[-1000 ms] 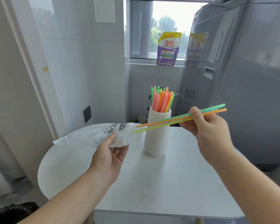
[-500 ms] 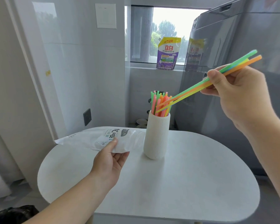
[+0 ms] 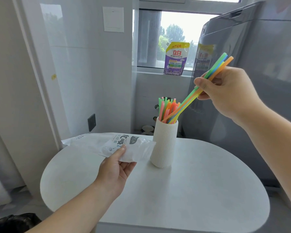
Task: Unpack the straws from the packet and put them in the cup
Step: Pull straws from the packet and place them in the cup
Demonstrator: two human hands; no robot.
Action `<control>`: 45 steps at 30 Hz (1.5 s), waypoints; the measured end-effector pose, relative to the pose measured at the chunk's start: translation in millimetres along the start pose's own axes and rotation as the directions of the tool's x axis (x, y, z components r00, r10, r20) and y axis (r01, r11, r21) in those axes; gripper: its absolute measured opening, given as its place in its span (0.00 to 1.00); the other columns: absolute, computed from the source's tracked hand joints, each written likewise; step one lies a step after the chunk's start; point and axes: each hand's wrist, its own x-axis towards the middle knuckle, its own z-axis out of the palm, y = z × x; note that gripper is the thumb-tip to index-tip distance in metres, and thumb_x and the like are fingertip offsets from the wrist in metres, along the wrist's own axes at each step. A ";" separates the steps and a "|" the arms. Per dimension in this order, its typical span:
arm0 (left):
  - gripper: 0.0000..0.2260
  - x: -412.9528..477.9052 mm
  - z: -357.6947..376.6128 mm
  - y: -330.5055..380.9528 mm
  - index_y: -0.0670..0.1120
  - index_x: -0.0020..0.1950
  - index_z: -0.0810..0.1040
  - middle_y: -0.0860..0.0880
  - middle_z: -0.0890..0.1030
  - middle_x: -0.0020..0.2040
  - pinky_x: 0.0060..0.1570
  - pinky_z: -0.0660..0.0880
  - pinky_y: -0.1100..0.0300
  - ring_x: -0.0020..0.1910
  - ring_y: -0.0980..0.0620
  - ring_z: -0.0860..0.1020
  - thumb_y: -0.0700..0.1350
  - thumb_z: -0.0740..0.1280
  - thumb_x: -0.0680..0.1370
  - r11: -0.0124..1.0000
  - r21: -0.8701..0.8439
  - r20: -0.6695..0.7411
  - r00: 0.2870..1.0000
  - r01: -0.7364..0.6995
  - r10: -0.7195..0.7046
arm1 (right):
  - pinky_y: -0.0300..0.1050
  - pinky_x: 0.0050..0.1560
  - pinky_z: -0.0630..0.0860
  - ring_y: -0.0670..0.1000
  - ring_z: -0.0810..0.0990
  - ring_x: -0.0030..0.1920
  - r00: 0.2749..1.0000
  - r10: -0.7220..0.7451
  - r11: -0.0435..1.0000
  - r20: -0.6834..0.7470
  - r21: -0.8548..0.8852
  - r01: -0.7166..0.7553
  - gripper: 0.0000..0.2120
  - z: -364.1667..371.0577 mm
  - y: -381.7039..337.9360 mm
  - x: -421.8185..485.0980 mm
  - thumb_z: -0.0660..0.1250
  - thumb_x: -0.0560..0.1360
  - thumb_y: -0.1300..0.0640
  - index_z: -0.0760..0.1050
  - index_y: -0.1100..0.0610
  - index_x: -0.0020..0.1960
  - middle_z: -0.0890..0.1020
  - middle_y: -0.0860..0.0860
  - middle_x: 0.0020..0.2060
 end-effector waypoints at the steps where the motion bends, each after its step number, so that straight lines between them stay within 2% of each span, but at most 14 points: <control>1: 0.14 0.3 0.4 -0.1 0.44 0.66 0.80 0.47 0.89 0.53 0.37 0.84 0.58 0.45 0.52 0.88 0.40 0.69 0.81 1.000 0.001 0.002 1.000 0.001 -0.001 | 0.33 0.40 0.82 0.45 0.87 0.38 1.000 0.004 1.000 0.011 -0.007 -0.004 0.07 2.2 -0.2 2.9 0.69 0.79 0.51 0.82 0.51 0.55 0.85 0.42 0.41; 6: 0.15 1.2 1.6 -1.6 0.44 0.67 0.79 0.47 0.89 0.52 0.35 0.84 0.59 0.44 0.52 0.88 0.40 0.69 0.80 1.000 0.000 0.006 1.000 0.006 -0.006 | 0.53 0.49 0.85 0.51 0.87 0.39 0.997 0.026 0.994 0.077 -0.110 -0.017 0.13 21.7 -0.4 22.1 0.69 0.79 0.49 0.82 0.57 0.55 0.87 0.52 0.44; 11: 0.16 1.7 1.6 -2.9 0.45 0.68 0.78 0.46 0.89 0.53 0.35 0.83 0.59 0.44 0.52 0.88 0.40 0.69 0.80 1.000 -0.003 0.006 1.000 0.012 -0.012 | 0.57 0.46 0.85 0.57 0.87 0.41 0.984 0.069 0.966 0.162 -0.258 -0.025 0.20 48.8 -4.5 41.6 0.68 0.78 0.46 0.80 0.62 0.58 0.86 0.58 0.45; 17: 0.16 1.1 1.0 -2.0 0.44 0.68 0.78 0.46 0.88 0.55 0.35 0.83 0.59 0.45 0.51 0.88 0.40 0.69 0.80 1.000 -0.011 0.005 1.000 0.019 -0.019 | 0.52 0.42 0.82 0.54 0.79 0.35 0.968 0.133 0.922 0.211 -0.384 -0.043 0.21 81.3 7.6 44.2 0.70 0.77 0.44 0.79 0.64 0.46 0.79 0.55 0.36; 19: 0.16 0.7 1.2 -1.5 0.44 0.68 0.78 0.45 0.88 0.55 0.35 0.83 0.58 0.45 0.51 0.88 0.40 0.69 0.80 1.000 -0.009 0.002 1.000 0.018 -0.018 | 0.54 0.43 0.81 0.55 0.80 0.38 0.970 0.148 0.916 0.194 -0.397 -0.060 0.23 87.5 16.0 41.8 0.71 0.74 0.41 0.77 0.63 0.43 0.78 0.54 0.35; 22: 0.16 0.4 0.8 -1.2 0.44 0.68 0.78 0.45 0.88 0.56 0.35 0.83 0.59 0.45 0.52 0.88 0.40 0.70 0.80 1.000 -0.001 0.003 1.000 0.019 -0.019 | 0.58 0.55 0.80 0.59 0.78 0.55 0.986 0.109 0.928 0.122 -0.367 -0.057 0.29 90.0 23.8 40.8 0.74 0.69 0.38 0.73 0.59 0.58 0.80 0.55 0.51; 24: 0.16 0.2 0.6 -1.2 0.44 0.68 0.79 0.46 0.88 0.56 0.35 0.83 0.59 0.45 0.51 0.88 0.40 0.70 0.80 1.000 0.005 0.002 1.000 0.021 -0.021 | 0.58 0.66 0.74 0.58 0.72 0.67 0.995 0.048 0.964 0.088 -0.264 -0.023 0.41 88.0 22.9 41.2 0.76 0.70 0.42 0.61 0.55 0.75 0.75 0.55 0.66; 27: 0.17 0.1 1.5 -1.5 0.44 0.69 0.79 0.45 0.88 0.57 0.35 0.83 0.59 0.47 0.51 0.88 0.40 0.70 0.80 1.000 0.012 0.000 1.000 0.024 -0.024 | 0.56 0.72 0.68 0.56 0.66 0.75 0.991 -0.110 0.968 0.077 -0.219 0.125 0.43 85.4 19.6 41.6 0.73 0.76 0.49 0.51 0.52 0.81 0.66 0.53 0.77; 30: 0.16 0.0 2.2 -2.1 0.44 0.68 0.79 0.45 0.88 0.56 0.35 0.83 0.58 0.46 0.51 0.88 0.40 0.70 0.80 0.999 0.017 0.002 1.000 0.029 -0.029 | 0.56 0.72 0.66 0.57 0.66 0.76 0.960 -0.176 0.890 0.218 -0.381 0.250 0.27 88.5 23.5 42.8 0.61 0.82 0.49 0.63 0.56 0.78 0.67 0.53 0.78; 33: 0.15 -0.1 2.0 -2.4 0.44 0.67 0.79 0.46 0.88 0.56 0.36 0.84 0.58 0.46 0.51 0.88 0.40 0.69 0.80 0.999 0.027 0.010 0.999 0.036 -0.036 | 0.58 0.74 0.65 0.58 0.68 0.75 0.916 -0.131 0.789 0.379 -0.519 0.328 0.23 93.0 34.6 35.1 0.53 0.85 0.47 0.71 0.59 0.73 0.69 0.54 0.77; 35: 0.16 -0.3 1.5 -2.2 0.44 0.68 0.79 0.45 0.88 0.57 0.36 0.84 0.58 0.47 0.51 0.88 0.41 0.69 0.80 0.999 0.027 0.014 0.999 0.040 -0.040 | 0.56 0.76 0.58 0.56 0.62 0.79 0.882 -0.106 0.710 0.460 -0.586 0.391 0.26 94.3 44.1 28.3 0.50 0.85 0.44 0.68 0.58 0.76 0.68 0.53 0.77; 40: 0.15 -2.2 3.4 -2.0 0.44 0.68 0.79 0.45 0.88 0.56 0.36 0.84 0.59 0.46 0.51 0.88 0.41 0.69 0.81 0.998 0.028 0.022 0.998 0.056 -0.056 | 0.56 0.80 0.45 0.55 0.45 0.82 0.836 -0.110 0.594 0.537 -0.639 0.489 0.36 93.4 56.6 21.2 0.45 0.82 0.35 0.41 0.54 0.83 0.50 0.52 0.83; 42: 0.16 -3.7 4.0 -1.6 0.44 0.68 0.79 0.45 0.87 0.57 0.37 0.84 0.58 0.46 0.51 0.88 0.41 0.69 0.81 0.998 0.026 0.025 0.998 0.058 -0.059 | 0.56 0.80 0.45 0.55 0.44 0.82 0.832 -0.130 0.589 0.539 -0.633 0.502 0.37 92.0 54.7 20.1 0.46 0.82 0.35 0.39 0.53 0.83 0.49 0.52 0.83; 45: 0.17 -5.7 4.4 -0.7 0.44 0.69 0.78 0.45 0.87 0.58 0.37 0.84 0.58 0.47 0.50 0.88 0.41 0.69 0.81 0.997 0.036 0.036 0.997 0.061 -0.063 | 0.55 0.79 0.51 0.56 0.51 0.82 0.878 -0.245 0.695 0.411 -0.556 0.455 0.35 85.9 50.0 19.2 0.51 0.82 0.37 0.47 0.53 0.83 0.54 0.54 0.82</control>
